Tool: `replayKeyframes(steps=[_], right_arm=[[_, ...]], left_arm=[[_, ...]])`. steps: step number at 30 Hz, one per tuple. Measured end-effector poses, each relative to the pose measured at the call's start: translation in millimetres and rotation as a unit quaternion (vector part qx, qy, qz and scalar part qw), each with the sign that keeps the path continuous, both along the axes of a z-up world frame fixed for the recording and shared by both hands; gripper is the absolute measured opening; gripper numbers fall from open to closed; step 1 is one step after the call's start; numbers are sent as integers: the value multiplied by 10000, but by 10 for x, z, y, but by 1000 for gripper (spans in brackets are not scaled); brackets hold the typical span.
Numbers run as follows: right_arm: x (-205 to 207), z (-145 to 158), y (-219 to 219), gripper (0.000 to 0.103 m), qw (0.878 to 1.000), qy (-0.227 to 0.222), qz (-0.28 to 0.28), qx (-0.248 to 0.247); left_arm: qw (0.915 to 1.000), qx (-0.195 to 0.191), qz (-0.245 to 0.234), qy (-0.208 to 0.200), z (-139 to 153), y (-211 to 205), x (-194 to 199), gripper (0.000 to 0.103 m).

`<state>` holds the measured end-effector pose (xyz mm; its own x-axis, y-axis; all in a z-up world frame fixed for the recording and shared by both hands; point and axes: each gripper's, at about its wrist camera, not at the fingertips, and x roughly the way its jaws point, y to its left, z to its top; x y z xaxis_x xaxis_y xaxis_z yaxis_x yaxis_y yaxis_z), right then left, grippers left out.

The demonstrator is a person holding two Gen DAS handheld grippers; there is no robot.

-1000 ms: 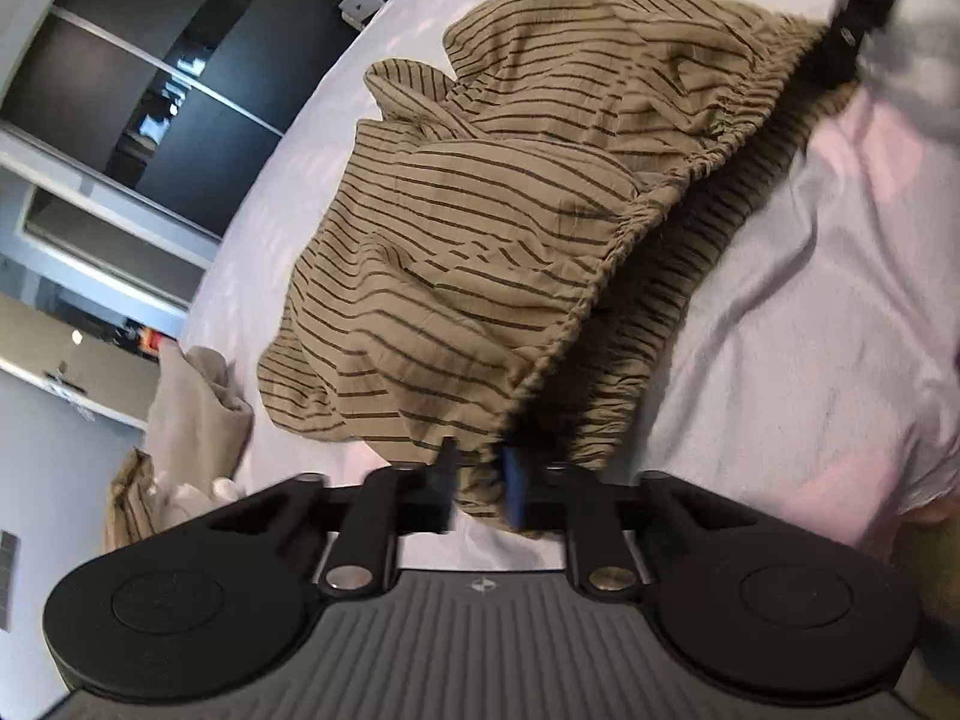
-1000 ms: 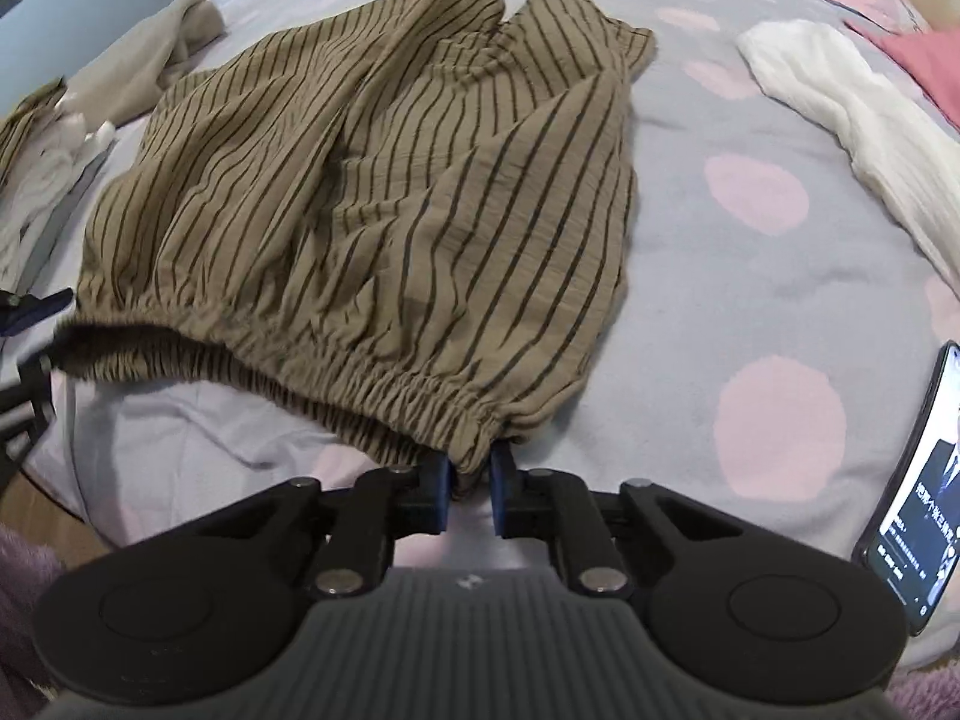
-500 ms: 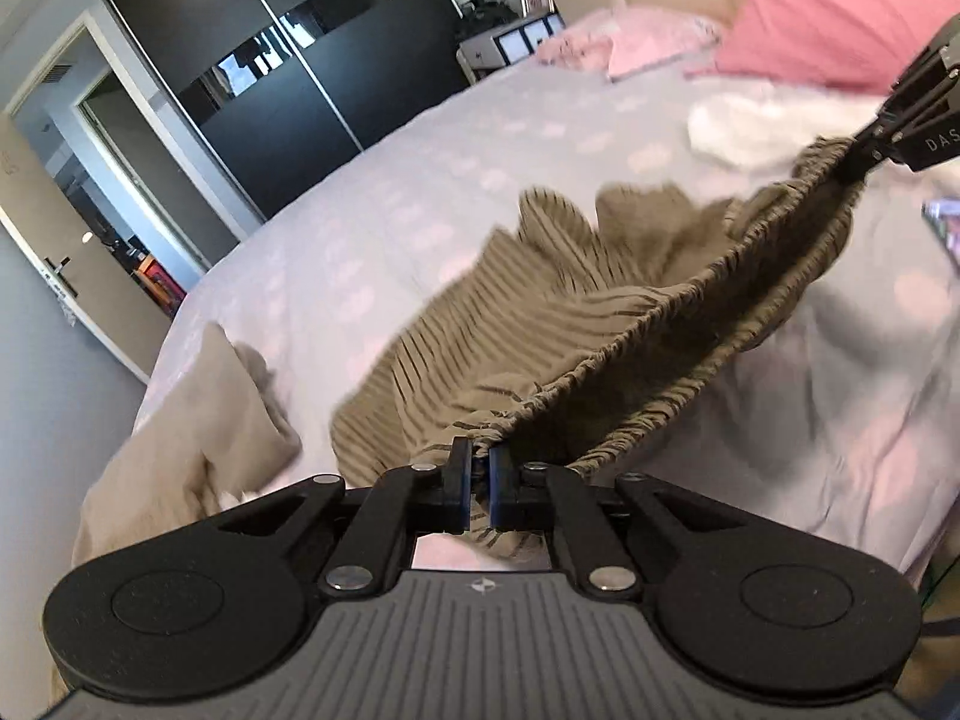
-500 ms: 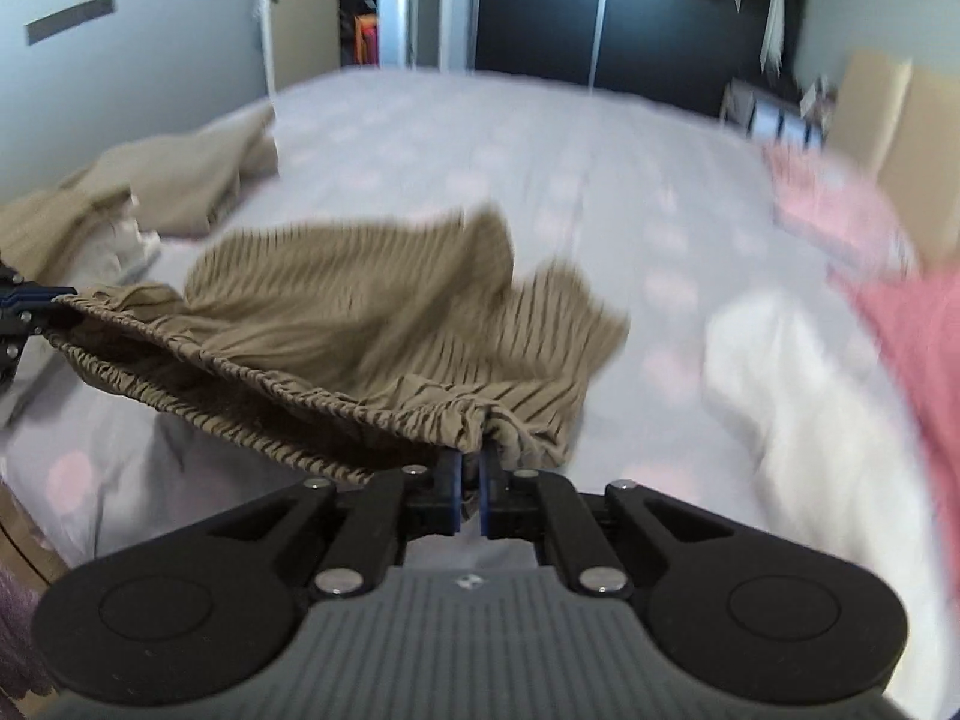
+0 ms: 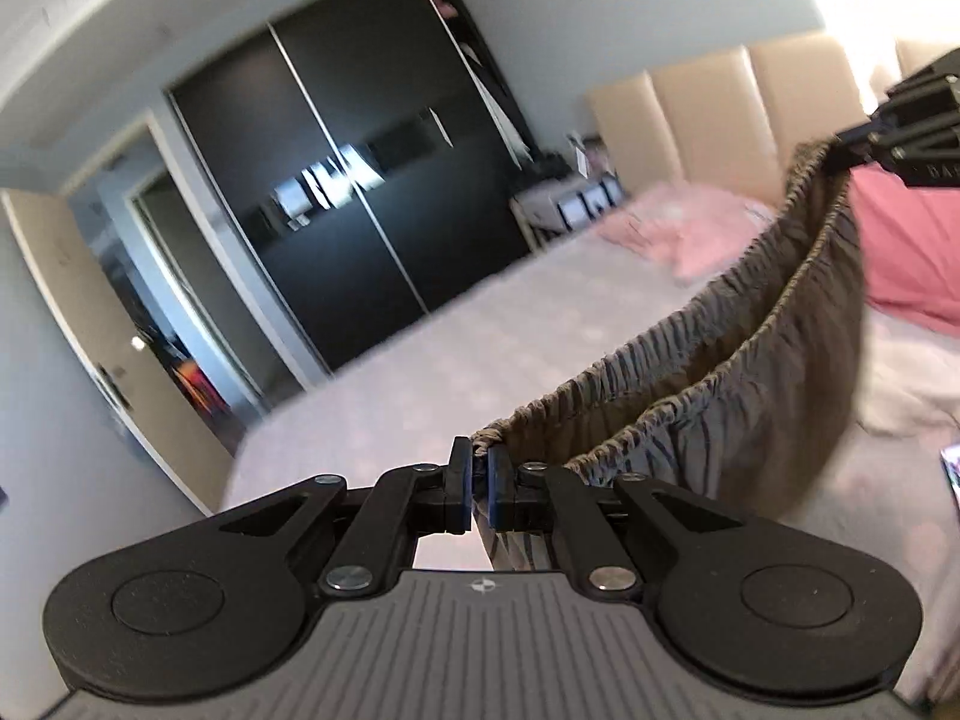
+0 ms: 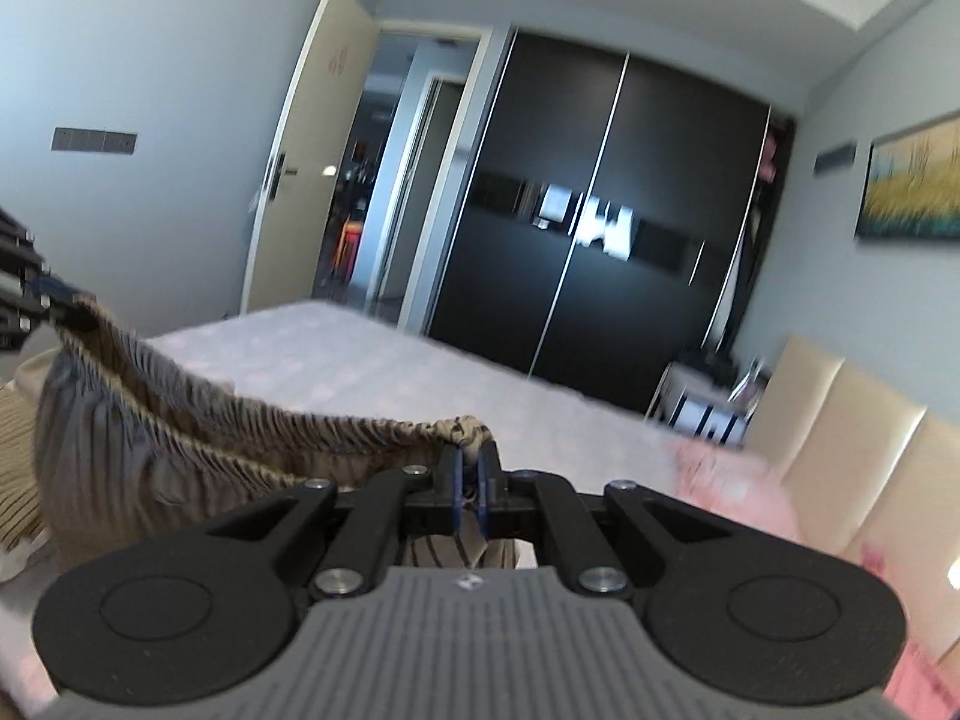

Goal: Fold clothes
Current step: 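Lift the waistband again with both tools, holding it stretched between them, then lay the waistband down on the duvet and open both tools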

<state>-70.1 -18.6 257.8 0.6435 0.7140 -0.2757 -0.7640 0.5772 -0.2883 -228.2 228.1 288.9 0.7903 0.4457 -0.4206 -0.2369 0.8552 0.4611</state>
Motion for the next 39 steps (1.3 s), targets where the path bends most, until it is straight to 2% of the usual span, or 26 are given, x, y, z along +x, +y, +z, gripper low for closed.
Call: replayKeyframes(steps=[4,8,13,16,19,22,26,30,34,39], right_arm=[[309,51,303,5,9995,33,-156,-278],[640,4,638,5,9982,76,-277,-533],[979,-141,1050,5,9974,-50,-353,-618],[1129,-174,1211,5,9975,-207,-391,-553],[1240,-146,1292,5,9973,-404,-483,-372],[1308,-67,1365,5,9962,-620,-569,-226],[1324,-277,1335,5,9965,-498,-424,-519],[1336,-510,1296,5,9955,-344,-260,-845],[1269,-984,1186,5,9906,-34,-34,-1370],[1066,-1775,944,5,9758,573,359,-2081]], left_arm=[[9998,184,-20,123,119,155,319,3],[9984,399,-6,391,-80,338,723,3],[9966,627,305,434,-279,509,1163,3],[9957,745,475,278,-266,597,1369,3],[9930,1009,610,-110,-218,622,1442,3],[9925,975,623,-385,-127,626,1473,3],[9920,1153,503,-91,-239,591,1479,3],[9942,978,280,347,-572,607,1433,3],[9902,840,-122,1112,-1176,453,1256,3],[9769,377,-552,2030,-1963,203,891,3]])
